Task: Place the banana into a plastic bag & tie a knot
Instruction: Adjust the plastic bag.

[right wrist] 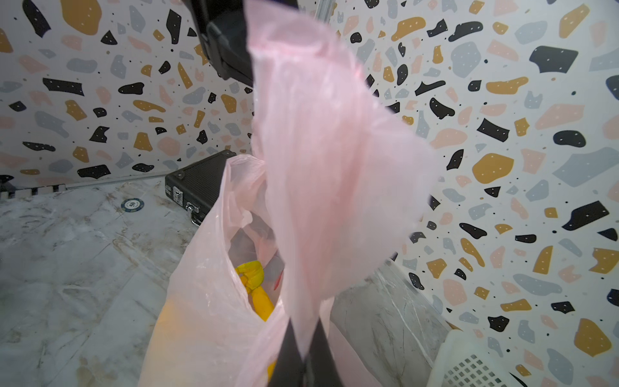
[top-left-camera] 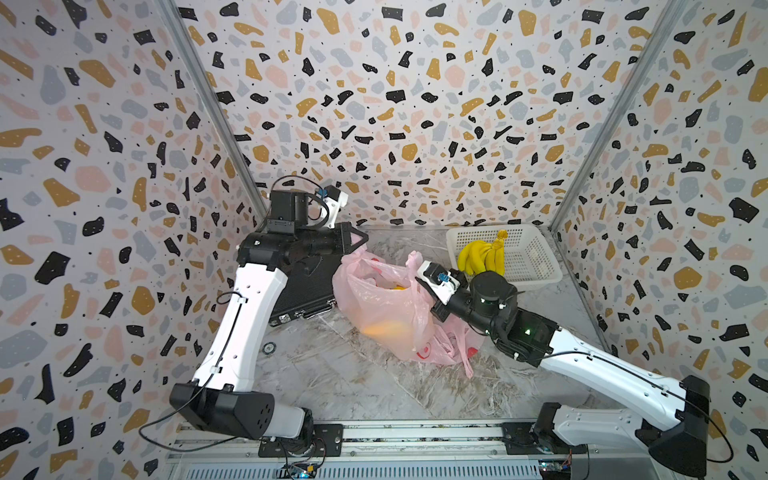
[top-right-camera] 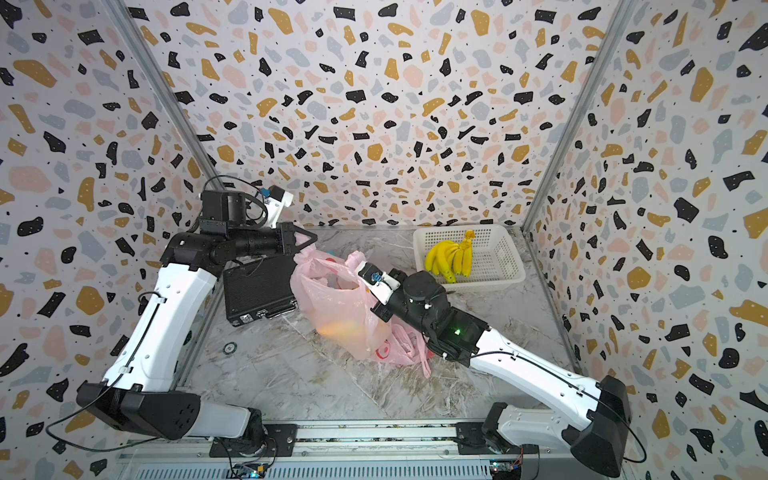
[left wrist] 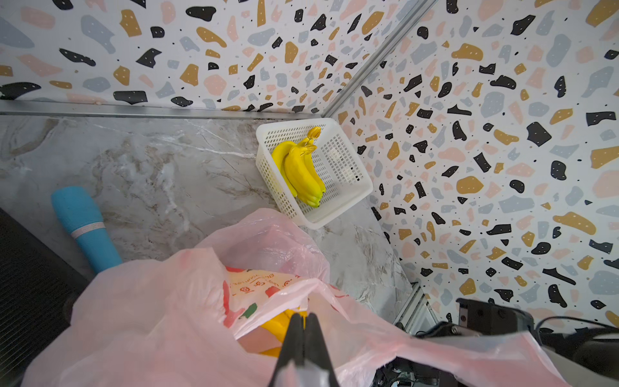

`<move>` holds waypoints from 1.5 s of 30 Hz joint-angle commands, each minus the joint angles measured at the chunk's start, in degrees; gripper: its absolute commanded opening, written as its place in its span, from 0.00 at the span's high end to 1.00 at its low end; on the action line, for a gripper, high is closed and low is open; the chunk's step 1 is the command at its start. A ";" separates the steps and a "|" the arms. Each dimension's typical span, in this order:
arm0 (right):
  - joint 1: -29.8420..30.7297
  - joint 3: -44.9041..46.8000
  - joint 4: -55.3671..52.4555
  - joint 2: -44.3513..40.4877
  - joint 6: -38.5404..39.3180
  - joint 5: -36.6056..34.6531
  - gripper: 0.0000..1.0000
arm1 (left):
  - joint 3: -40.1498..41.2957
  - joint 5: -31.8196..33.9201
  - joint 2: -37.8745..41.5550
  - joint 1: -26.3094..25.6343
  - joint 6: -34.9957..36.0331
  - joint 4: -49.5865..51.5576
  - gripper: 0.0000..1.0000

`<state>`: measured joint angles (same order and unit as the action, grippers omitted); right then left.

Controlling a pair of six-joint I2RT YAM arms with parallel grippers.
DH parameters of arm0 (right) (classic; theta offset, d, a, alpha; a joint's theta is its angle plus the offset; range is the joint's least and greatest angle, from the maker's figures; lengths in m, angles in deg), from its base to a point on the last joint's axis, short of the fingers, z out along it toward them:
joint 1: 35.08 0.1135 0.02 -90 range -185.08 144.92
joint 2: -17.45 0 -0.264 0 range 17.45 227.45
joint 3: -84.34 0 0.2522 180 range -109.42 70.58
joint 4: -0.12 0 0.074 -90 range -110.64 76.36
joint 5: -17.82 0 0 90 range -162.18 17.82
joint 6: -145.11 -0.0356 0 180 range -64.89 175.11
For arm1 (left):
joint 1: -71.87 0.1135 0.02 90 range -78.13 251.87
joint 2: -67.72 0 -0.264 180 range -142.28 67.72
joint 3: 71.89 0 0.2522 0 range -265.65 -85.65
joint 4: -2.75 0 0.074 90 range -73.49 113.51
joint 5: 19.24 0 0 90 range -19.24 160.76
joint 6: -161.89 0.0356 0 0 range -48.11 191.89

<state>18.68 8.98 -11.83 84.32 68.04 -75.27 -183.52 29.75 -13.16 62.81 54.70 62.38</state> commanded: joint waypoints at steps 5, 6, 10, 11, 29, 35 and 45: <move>-4.80 -9.57 -6.57 -0.25 -8.92 12.26 1.00 | -1.63 2.27 4.61 0.37 -0.84 -1.13 1.00; -5.05 -10.94 -7.12 -0.32 -9.80 12.59 1.00 | -1.12 2.76 5.24 0.42 -1.04 -1.19 1.00; -6.80 -14.83 -6.98 -0.55 -13.87 16.91 1.00 | 1.90 5.63 7.27 0.47 -0.97 -1.98 1.00; -7.14 -16.12 -7.33 -0.04 -14.60 18.62 1.00 | 2.52 6.22 7.73 0.52 -1.06 -2.30 1.00; -19.04 -2.54 -0.51 4.59 -22.10 28.83 0.83 | 19.64 5.31 13.91 0.62 -7.02 -13.62 1.00; -19.04 -0.88 -5.25 -0.72 -26.16 21.11 0.19 | 18.73 5.55 14.44 0.67 -8.00 -13.05 1.00; -18.99 5.86 -14.78 -14.88 -43.91 6.18 0.00 | 17.39 6.98 14.02 0.63 -8.66 -11.85 1.00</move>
<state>-0.36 12.19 -23.33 73.59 30.75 -64.80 -163.71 36.24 0.33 63.18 46.57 52.43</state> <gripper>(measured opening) 0.996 0.047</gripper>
